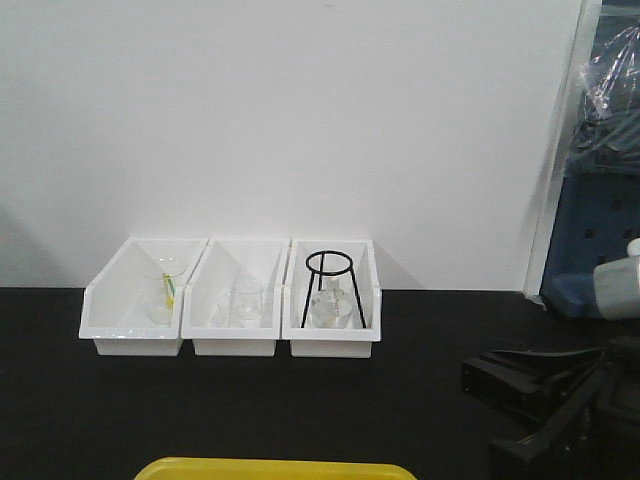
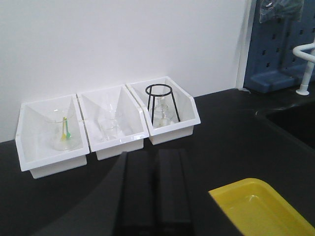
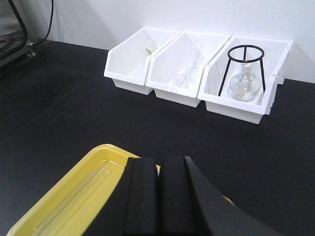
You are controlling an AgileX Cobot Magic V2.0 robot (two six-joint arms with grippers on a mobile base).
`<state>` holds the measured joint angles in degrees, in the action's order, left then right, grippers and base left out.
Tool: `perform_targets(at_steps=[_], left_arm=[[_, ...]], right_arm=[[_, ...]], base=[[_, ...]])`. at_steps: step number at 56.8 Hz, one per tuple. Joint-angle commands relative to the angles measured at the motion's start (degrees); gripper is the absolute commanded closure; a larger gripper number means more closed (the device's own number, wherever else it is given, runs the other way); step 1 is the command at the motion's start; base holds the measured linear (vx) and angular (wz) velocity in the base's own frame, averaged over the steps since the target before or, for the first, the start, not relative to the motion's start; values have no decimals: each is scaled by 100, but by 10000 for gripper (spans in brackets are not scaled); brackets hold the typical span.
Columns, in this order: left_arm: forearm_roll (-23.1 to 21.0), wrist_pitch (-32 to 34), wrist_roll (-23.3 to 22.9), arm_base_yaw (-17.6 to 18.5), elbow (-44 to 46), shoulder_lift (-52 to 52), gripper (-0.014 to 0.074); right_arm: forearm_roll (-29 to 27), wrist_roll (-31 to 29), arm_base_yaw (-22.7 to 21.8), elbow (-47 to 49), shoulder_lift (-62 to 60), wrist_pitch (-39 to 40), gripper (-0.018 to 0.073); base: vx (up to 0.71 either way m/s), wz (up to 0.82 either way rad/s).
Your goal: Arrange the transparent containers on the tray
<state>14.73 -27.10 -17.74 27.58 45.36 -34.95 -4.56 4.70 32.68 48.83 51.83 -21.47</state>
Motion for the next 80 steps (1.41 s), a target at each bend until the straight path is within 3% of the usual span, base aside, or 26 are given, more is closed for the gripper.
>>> perform_targets(at_steps=[1,12,17,23,31,40,45,80], left_arm=[[201,357,44,27,21,177,576],[839,1141,-197,-30,-1351,1549,600],[867,1009,-449,-324,-2086,2415,606],[668,660,-426,-815,-2852,3368,605],[16,841,170,-1516,-3718,3616,605],[-1473,2710,708,-2088,-4981,3645,605],[-1875,2344,701,-2214,-4837,3635,604],[-1806,2323,701,-2221,-4855,3635,604]], right_arm=[[33,-59,-8,173,-73,433,572],[33,-59,-8,173,-73,435,572],[33,-59,-8,173,-73,418,572],[33,-59,-8,173,-73,418,572],[33,-59,-8,173,-62,381,572],[33,-59,-8,173,-31,355,572],[33,-59,-8,173,-34,340,572],[33,-59,-8,173,-35,278,572]], base=[[0,0],[0,0],[0,0],[0,0],[0,0],[0,0],[0,0],[0,0]])
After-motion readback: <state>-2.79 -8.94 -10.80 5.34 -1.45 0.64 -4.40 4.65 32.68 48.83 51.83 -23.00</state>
